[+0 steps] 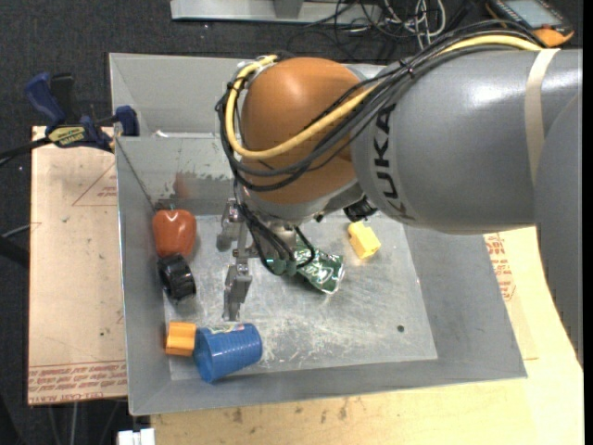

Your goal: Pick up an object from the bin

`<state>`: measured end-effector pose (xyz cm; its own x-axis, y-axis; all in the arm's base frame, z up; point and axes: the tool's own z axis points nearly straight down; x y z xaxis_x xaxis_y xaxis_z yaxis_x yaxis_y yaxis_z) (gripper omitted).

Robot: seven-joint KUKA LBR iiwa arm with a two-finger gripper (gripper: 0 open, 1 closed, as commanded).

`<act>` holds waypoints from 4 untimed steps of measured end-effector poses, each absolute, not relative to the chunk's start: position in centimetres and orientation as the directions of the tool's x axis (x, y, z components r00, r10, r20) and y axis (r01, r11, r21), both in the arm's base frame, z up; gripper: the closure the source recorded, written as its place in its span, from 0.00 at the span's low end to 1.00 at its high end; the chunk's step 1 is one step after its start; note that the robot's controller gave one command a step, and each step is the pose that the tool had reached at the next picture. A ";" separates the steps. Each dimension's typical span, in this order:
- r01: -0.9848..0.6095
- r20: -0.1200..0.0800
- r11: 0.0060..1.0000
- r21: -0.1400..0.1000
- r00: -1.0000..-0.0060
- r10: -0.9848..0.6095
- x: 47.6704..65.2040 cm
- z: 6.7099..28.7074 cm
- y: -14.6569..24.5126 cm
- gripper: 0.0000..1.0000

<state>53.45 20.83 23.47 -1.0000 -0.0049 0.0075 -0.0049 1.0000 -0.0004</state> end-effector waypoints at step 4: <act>-0.559 0.004 0.829 0.002 -0.829 -0.559 49.6 11.6 24.9 0.00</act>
Offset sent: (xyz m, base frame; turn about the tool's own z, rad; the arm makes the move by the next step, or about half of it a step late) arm -0.0445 0.0362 -0.1647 -0.4193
